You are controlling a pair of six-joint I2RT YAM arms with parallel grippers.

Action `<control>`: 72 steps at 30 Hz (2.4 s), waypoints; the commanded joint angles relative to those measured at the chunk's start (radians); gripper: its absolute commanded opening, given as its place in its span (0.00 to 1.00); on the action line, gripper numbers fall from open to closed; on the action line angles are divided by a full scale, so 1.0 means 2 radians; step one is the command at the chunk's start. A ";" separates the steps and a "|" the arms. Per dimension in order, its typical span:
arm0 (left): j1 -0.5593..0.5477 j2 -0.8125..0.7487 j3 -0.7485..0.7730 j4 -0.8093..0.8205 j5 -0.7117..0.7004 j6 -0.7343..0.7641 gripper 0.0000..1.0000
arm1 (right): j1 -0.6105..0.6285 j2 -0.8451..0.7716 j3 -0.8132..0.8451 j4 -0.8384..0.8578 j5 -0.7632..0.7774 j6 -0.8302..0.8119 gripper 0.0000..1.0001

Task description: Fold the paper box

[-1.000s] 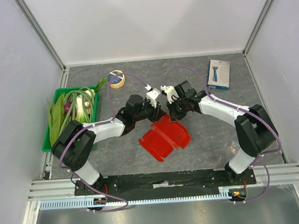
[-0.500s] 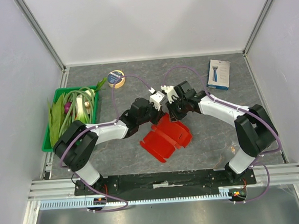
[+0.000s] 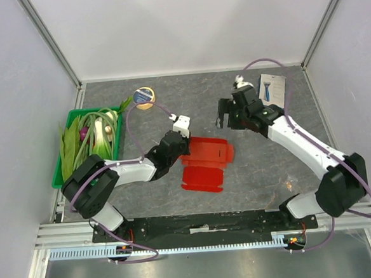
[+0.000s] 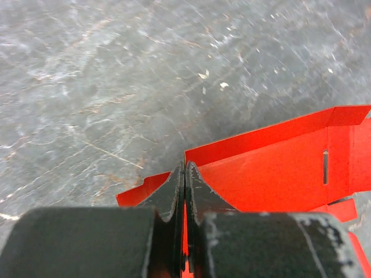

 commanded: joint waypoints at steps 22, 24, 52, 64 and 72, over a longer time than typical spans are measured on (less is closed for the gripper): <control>-0.018 -0.042 -0.059 0.185 -0.114 0.000 0.02 | 0.027 0.037 -0.102 0.198 -0.042 0.628 0.52; -0.020 -0.046 -0.060 0.186 -0.115 0.004 0.02 | 0.027 0.044 -0.092 0.194 -0.038 0.631 0.51; -0.061 -0.033 -0.060 0.230 -0.179 0.129 0.02 | 0.029 0.081 -0.082 0.190 -0.048 0.661 0.31; -0.064 -0.025 -0.056 0.226 -0.183 0.105 0.02 | 0.030 0.075 -0.101 0.222 -0.047 0.671 0.00; -0.061 -0.105 -0.016 0.016 -0.083 -0.014 0.44 | 0.033 0.060 -0.138 0.284 -0.038 0.620 0.00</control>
